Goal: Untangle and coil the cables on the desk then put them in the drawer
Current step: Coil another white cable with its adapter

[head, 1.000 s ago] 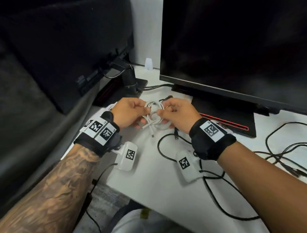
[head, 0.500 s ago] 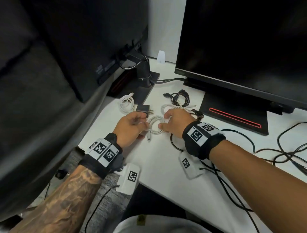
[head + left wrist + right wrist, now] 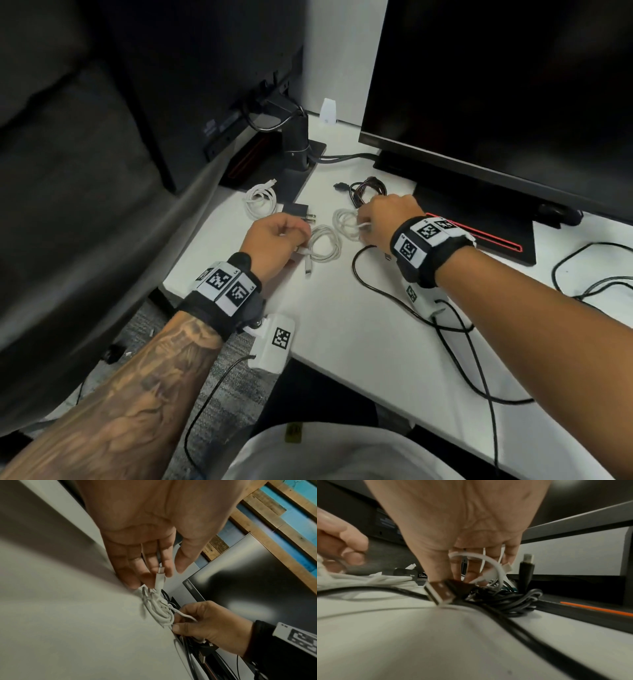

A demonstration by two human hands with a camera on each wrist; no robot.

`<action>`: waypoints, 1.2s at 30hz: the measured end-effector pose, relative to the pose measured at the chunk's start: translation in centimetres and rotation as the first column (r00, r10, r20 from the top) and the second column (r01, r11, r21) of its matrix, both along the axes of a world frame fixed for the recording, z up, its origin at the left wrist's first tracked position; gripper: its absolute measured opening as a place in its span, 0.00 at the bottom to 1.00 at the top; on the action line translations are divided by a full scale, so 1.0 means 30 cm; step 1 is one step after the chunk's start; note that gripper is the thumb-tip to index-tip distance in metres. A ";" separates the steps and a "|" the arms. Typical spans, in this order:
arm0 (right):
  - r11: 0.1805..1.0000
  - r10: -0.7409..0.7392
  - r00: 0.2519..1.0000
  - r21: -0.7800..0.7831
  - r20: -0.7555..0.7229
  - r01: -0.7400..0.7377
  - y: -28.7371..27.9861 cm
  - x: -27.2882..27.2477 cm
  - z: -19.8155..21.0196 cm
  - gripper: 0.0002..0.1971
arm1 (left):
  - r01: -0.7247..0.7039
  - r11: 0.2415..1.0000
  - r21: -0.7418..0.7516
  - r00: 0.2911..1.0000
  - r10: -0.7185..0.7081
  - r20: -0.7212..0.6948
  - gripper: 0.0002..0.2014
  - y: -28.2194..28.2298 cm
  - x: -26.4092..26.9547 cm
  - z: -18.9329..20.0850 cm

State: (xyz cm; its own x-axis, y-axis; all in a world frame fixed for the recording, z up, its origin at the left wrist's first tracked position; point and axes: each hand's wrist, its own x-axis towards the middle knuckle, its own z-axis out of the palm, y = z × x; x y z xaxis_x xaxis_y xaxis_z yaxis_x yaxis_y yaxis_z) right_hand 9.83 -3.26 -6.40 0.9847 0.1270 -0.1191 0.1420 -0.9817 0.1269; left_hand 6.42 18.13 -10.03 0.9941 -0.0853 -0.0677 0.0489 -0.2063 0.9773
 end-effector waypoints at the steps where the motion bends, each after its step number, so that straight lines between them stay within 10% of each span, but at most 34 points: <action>1: 1.000 -0.011 1.000 0.017 -0.009 0.012 -0.001 0.003 0.000 0.08 | -0.006 1.000 -0.012 1.000 0.006 -0.001 0.11 -0.002 0.002 0.000; 10: 0.874 -0.032 0.964 0.476 0.265 -0.102 -0.049 -0.015 0.087 0.05 | -0.028 0.998 -0.050 0.992 0.034 0.120 0.09 -0.032 0.007 0.033; 16: 0.424 -0.155 0.970 0.899 0.189 -0.107 -0.122 -0.193 0.220 0.03 | -0.078 0.997 -0.027 0.937 0.083 0.338 0.04 -0.070 -0.010 0.116; 21: 0.049 -0.095 0.995 0.998 -0.039 0.044 -0.206 -0.398 0.203 0.04 | 0.260 0.950 -0.173 0.948 -0.217 0.234 0.11 -0.173 -0.128 0.234; 26: -0.071 -0.101 0.988 0.992 -0.115 0.108 -0.282 -0.570 0.142 0.07 | 0.500 0.823 -0.270 0.866 -0.479 0.144 0.12 -0.288 -0.237 0.219; 36: -0.039 -0.232 0.971 0.998 -0.065 0.058 -0.380 -0.755 0.055 0.17 | 0.598 0.669 -0.442 0.733 -0.679 -0.036 0.15 -0.423 -0.333 0.155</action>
